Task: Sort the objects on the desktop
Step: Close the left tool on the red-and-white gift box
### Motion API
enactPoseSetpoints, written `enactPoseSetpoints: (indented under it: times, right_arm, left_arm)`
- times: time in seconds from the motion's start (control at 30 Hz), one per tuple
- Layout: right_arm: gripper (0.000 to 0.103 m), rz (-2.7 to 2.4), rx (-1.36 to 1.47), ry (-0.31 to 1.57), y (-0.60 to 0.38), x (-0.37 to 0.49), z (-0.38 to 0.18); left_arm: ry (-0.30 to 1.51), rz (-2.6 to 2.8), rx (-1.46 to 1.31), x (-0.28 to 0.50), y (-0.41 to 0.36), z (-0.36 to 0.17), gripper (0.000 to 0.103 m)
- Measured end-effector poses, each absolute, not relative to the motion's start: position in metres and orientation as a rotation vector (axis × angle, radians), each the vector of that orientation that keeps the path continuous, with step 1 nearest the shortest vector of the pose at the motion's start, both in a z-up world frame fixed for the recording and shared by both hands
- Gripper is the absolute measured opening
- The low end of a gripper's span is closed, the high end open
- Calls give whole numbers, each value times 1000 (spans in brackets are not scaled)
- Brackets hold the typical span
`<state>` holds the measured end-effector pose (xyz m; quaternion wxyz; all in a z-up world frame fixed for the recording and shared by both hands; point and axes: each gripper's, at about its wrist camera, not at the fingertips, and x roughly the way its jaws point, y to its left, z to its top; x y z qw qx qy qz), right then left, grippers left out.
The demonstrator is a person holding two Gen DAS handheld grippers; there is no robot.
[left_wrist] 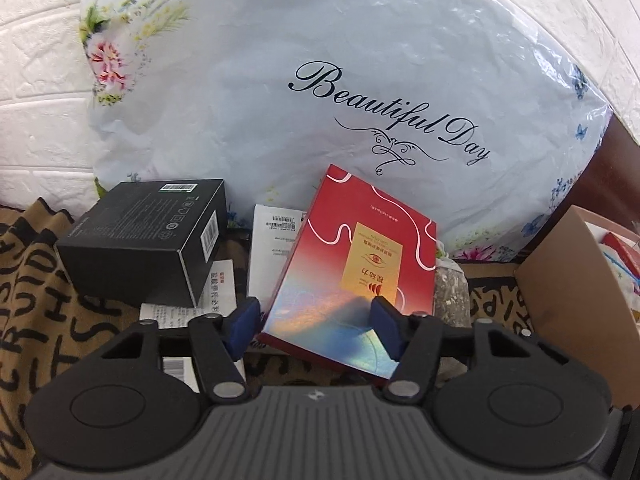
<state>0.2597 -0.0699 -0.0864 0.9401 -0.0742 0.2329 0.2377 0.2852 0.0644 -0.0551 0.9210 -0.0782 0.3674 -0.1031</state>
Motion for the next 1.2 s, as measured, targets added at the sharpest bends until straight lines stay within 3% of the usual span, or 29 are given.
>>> enactPoseSetpoints:
  times: [0.23,0.3,0.37,0.47,0.53,0.63,0.7,0.73,0.77,0.83,0.87,0.9,1.2]
  right_arm:
    - [57,530,-152,513,-81,237,-79]
    - [57,554,-168,511,-88,222,-77]
    - [57,575,-171,511,-98,205,-73]
    - [51,698,-130,543,-111,175,-67]
    - [51,717,-211,520,-110,148,-66]
    - [51,708,-370,467,-112,114,-66]
    - [53,700,-381,464,-122,106,-65]
    - [54,679,-379,468,-127,106,-64]
    - [60,655,-373,477,-131,109,-63]
    - [75,615,-344,499,-138,116,-62]
    - [85,599,-327,502,-142,119,-62]
    - [87,586,-311,500,-144,121,-63]
    - [93,558,-273,591,-133,152,-86]
  left_arm:
    - [758,-196,-154,242,59,-56,54]
    - [763,-204,-172,223,56,-58,49]
    - [774,-237,-208,202,52,-64,34]
    - [819,-305,-262,172,37,-71,24]
    - [808,-305,-235,150,23,-74,24]
    - [780,-289,-254,126,18,-75,31]
    - [755,-255,-259,117,21,-72,43]
    - [744,-235,-262,114,23,-71,54]
    - [733,-216,-262,113,25,-70,63]
    - [710,-177,-259,113,31,-68,70]
    - [706,-162,-257,114,34,-68,71]
    - [705,-155,-259,117,37,-67,72]
    - [649,-82,-262,169,72,-60,72]
